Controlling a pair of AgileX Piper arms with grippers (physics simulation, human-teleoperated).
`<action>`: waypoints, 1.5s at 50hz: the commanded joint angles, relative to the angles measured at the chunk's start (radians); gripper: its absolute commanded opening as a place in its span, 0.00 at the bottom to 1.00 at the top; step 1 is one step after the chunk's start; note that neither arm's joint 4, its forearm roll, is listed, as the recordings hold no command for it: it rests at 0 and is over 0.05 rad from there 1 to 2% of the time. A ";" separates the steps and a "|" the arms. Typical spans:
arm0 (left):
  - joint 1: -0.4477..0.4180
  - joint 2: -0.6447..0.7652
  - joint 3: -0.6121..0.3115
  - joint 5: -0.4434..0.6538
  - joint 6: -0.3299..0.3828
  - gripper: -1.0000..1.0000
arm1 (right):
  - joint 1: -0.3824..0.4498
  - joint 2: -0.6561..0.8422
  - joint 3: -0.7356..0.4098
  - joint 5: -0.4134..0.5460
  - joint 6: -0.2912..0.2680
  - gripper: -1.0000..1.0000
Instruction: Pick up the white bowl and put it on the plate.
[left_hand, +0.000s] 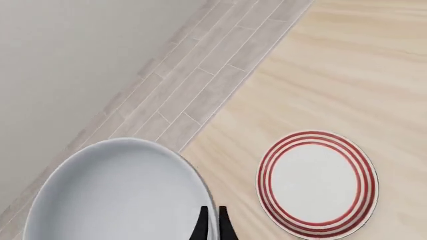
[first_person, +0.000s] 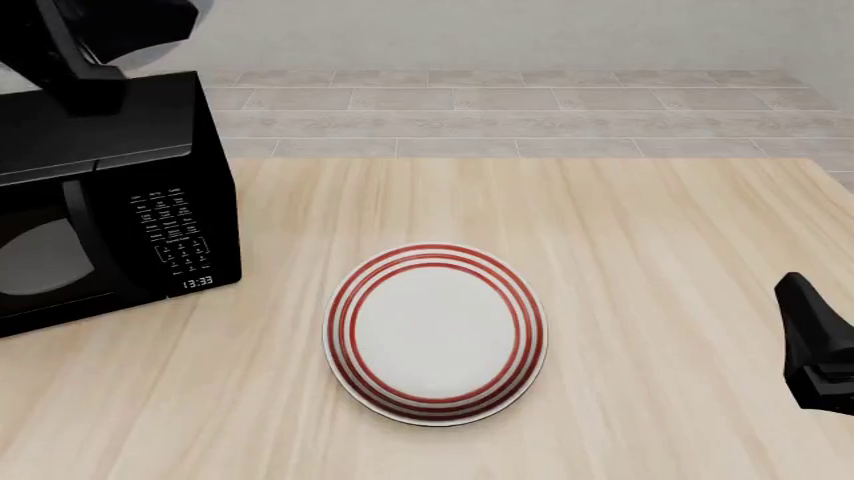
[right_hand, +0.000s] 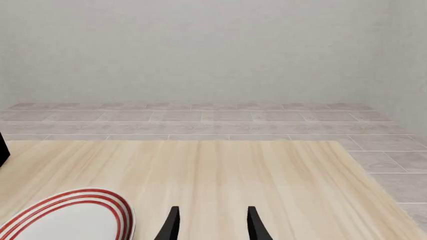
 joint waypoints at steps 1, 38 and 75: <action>-0.084 0.015 -0.022 -0.001 -0.031 0.00 | -0.001 -0.022 0.000 0.022 0.000 1.00; -0.225 0.113 0.083 -0.153 -0.079 0.00 | -0.001 -0.021 0.000 0.021 0.000 1.00; -0.350 0.131 0.136 -0.198 -0.210 0.00 | -0.001 -0.021 0.000 0.022 0.000 1.00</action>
